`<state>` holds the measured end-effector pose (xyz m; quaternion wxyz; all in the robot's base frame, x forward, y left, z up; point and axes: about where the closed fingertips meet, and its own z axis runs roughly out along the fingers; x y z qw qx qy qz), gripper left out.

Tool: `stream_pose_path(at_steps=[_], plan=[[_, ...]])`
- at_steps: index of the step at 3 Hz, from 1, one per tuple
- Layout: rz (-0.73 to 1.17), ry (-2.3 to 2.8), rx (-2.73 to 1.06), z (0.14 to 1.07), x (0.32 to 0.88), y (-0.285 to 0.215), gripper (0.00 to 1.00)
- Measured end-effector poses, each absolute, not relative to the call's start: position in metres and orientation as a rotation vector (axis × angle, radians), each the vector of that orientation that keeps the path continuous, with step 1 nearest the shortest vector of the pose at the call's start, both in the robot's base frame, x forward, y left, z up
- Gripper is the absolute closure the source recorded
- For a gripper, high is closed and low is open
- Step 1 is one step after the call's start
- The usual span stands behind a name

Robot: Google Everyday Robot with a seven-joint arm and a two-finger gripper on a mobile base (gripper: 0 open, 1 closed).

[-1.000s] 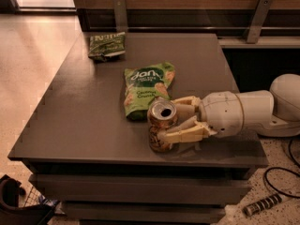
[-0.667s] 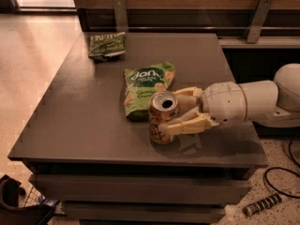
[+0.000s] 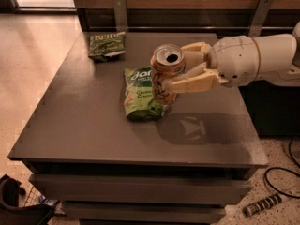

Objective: Pick orange can

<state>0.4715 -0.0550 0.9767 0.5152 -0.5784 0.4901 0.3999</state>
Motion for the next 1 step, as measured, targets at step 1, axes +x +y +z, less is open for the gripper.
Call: stream_pose_path(at_steps=[1], plan=[[0.903, 1.178, -1.381, 0.9973, 0.4781, -0.0601, 1.00]])
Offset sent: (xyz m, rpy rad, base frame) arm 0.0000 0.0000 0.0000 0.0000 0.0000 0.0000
